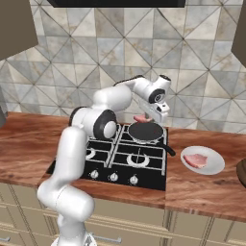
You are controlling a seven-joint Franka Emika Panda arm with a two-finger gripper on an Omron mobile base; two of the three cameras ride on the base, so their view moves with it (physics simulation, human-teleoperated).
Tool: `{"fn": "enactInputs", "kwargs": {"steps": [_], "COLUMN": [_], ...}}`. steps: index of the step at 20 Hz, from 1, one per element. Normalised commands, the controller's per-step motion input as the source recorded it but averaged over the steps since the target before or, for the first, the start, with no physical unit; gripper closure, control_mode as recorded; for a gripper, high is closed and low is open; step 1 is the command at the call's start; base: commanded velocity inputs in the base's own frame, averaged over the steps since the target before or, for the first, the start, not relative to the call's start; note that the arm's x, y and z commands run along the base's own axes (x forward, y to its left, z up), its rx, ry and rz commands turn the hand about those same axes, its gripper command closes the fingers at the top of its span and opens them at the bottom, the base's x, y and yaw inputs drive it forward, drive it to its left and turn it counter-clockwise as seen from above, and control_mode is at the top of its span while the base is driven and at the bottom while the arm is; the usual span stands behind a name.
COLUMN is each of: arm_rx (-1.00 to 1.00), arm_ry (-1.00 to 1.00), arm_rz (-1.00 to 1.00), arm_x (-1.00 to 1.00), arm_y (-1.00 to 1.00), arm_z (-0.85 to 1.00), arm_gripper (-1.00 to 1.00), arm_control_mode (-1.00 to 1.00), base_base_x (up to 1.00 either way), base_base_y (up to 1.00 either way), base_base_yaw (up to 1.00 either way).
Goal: Place one of the steaks on the plate and the other in the bowl. Then place the bowl in the fridge.
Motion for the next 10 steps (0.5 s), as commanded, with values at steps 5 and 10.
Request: {"fn": "enactInputs", "kwargs": {"steps": [5,10], "arm_rx": [0.00,-0.01], "arm_ry": [0.00,0.00], "arm_rz": [-0.02,0.06], "arm_x": [-0.98,-1.00], "arm_y": [0.57,0.83], "arm_z": [0.89,0.68], "arm_gripper": [1.00,1.00], "arm_control_mode": [-1.00,-1.00], "base_base_x": [0.00,0.00], "base_base_y": [0.00,0.00], "base_base_yaw": [0.00,0.00]}}
